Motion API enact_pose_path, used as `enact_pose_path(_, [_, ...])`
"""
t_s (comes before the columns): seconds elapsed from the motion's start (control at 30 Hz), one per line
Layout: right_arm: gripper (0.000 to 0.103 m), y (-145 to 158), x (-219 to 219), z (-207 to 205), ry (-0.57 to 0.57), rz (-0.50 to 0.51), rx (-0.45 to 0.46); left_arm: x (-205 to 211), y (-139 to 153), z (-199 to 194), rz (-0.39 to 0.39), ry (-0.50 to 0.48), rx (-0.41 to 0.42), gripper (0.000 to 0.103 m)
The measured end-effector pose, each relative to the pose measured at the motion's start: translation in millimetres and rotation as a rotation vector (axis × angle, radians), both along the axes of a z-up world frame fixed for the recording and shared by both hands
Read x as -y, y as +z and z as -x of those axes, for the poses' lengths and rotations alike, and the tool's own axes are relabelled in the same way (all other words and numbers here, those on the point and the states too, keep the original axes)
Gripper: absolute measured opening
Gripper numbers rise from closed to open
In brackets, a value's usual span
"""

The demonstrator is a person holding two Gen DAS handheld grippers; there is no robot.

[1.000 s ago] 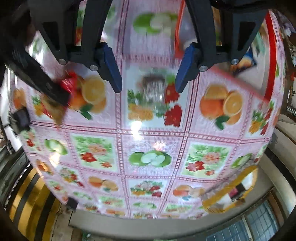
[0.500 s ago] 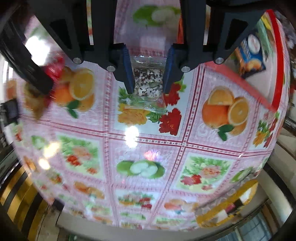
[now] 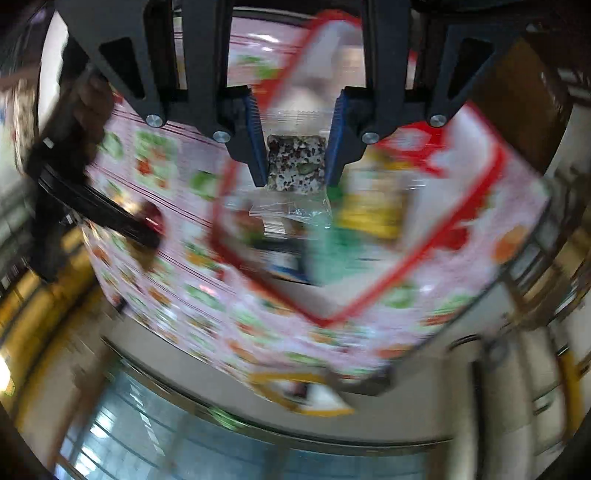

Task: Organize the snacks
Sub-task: 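Lower both packs into the tray and open both tools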

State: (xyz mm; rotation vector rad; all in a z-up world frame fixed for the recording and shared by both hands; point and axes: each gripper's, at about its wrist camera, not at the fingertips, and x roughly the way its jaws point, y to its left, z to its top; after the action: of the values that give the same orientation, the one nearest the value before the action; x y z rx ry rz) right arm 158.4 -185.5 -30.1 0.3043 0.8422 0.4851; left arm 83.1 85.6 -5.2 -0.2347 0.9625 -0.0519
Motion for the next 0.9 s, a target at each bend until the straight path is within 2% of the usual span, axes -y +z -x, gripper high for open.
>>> enact_pose_path(0.1, [0.034, 5.6, -41.5, 7.8, 0.096, 0.01, -0.019, -21.6, -9.9, 0.8, -0.009, 0.038, -0.023, 0.033])
enact_pose_path(0.17, [0.034, 2.3, -67.6, 6.5, 0.138, 0.047, -0.032, -28.8, -13.7, -2.0, 0.012, 0.033, -0.018, 0.033])
enact_pose_path(0.3, [0.034, -5.9, -100.7, -2.9, 0.162, 0.105, -0.052, -41.3, -25.5, -10.8, 0.027, 0.045, -0.023, 0.033])
enact_pose_path(0.5, [0.034, 4.3, -130.7, -27.1, 0.187, 0.147, -0.055, -60.8, -29.1, -7.4, 0.05, 0.04, -0.02, 0.033])
enact_pose_path(0.7, [0.034, 4.8, -166.7, -48.2, 0.224, 0.23, -0.047, -56.3, -35.1, -22.8, 0.019, 0.024, -0.036, 0.033])
enact_pose_path(0.83, [0.034, -8.2, -179.7, -60.9, 0.247, 0.209, -0.084, -54.6, -39.1, -30.7, -0.049, 0.041, -0.039, 0.033])
enact_pose_path(0.9, [0.037, -12.0, -184.4, -61.3, 0.237, 0.214, -0.091, -54.9, -41.8, -30.7, -0.057, 0.04, -0.034, 0.034])
